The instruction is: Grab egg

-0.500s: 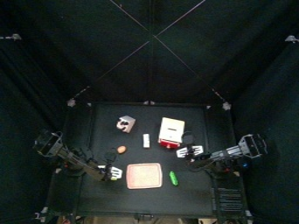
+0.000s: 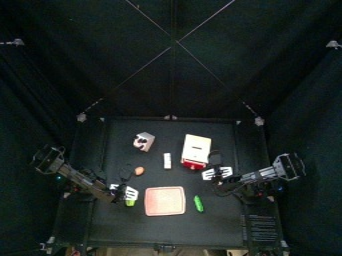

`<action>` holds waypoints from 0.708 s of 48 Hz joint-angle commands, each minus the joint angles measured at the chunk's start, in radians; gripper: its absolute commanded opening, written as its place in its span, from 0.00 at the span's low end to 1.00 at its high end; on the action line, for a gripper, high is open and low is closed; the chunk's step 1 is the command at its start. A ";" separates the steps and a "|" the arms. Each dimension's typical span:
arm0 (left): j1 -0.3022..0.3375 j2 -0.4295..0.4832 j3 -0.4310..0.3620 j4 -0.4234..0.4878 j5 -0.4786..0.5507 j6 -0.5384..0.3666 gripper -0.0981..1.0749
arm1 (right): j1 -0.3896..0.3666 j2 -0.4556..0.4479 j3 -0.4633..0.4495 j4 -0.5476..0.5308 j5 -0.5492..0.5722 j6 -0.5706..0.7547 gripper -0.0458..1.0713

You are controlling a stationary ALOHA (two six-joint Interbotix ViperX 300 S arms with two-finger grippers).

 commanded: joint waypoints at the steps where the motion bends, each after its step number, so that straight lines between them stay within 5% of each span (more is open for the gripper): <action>1: 0.012 -0.049 0.003 0.060 0.003 0.080 0.82 | 0.000 -0.025 -0.006 -0.002 0.003 0.000 0.75; 18: 0.140 -0.190 0.071 0.110 -0.040 0.497 0.82 | -0.005 -0.025 -0.006 -0.002 0.003 0.000 0.75; 27: 0.224 -0.210 0.149 0.198 -0.265 0.704 0.83 | -0.006 -0.025 -0.006 -0.002 0.003 0.000 0.75; 34: 0.353 -0.209 0.196 0.196 -0.448 0.733 0.83 | -0.006 -0.025 -0.006 0.005 0.003 0.000 0.75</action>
